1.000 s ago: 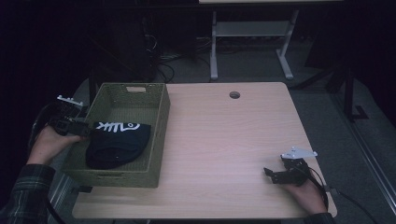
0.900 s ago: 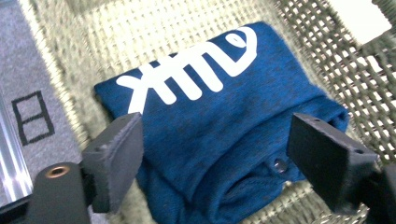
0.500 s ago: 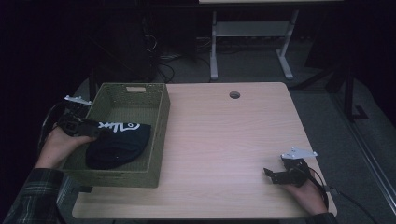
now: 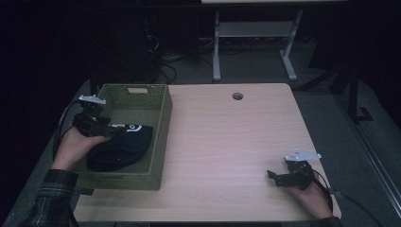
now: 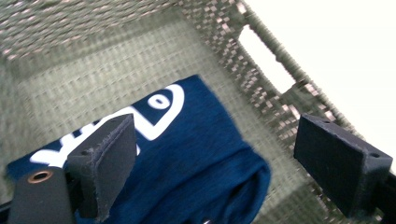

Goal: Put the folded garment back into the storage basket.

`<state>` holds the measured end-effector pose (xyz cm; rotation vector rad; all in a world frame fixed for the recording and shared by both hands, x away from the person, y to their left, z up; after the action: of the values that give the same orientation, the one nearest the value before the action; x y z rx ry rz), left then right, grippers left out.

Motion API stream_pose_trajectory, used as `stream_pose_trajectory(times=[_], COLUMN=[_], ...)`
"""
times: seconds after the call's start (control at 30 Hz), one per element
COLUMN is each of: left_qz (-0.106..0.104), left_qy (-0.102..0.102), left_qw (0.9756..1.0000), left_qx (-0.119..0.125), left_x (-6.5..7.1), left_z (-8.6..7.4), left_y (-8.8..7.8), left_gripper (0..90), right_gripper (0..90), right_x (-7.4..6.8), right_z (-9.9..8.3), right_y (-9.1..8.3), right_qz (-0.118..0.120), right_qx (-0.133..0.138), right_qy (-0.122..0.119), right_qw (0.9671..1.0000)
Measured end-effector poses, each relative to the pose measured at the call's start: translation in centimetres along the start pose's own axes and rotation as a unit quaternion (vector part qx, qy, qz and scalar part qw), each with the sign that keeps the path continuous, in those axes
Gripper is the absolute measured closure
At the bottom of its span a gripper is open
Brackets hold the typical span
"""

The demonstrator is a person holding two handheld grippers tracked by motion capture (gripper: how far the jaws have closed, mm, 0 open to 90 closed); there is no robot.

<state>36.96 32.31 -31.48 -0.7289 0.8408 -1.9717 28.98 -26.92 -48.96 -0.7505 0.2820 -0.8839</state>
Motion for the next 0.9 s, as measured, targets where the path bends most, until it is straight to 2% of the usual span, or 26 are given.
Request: stream_pose_trajectory(times=[0.27,0.47,0.73,0.9], left_qz=[-0.022,-0.042,-0.076,-0.098], left_qy=[0.031,0.045,0.067,0.079], left_qw=[0.9992,0.9977,0.9945,0.9916], left_qx=[0.016,0.027,0.029,0.030], left_x=[3.6,6.5,10.3,12.6], left_z=[1.4,2.2,2.7,2.8], left_y=[1.0,2.1,4.6,6.0], left_gripper=[13.0,13.0,13.0,13.0], right_gripper=[10.3,10.3,10.3,10.3], right_x=[0.0,0.0,0.0,-0.1], right_z=[0.0,0.0,0.0,0.0], right_y=[0.0,0.0,0.0,0.0], right_qz=[-0.002,-0.002,-0.001,-0.002], right_qx=[0.000,0.000,0.000,0.000], right_qy=[0.001,0.002,0.001,0.002], right_qw=[1.0000,1.0000,1.0000,1.0000])
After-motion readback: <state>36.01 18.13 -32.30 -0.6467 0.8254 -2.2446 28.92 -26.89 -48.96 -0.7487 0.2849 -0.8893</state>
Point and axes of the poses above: each handheld gripper's, and its own axes: y roughly forward along the jaws, z roughly out of its top, x roughly to its right, the point moved 1 cm from there along y, roughly forward along the jaws, and after that the axes turned 8 degrees about -y, right-handed, at the moved point
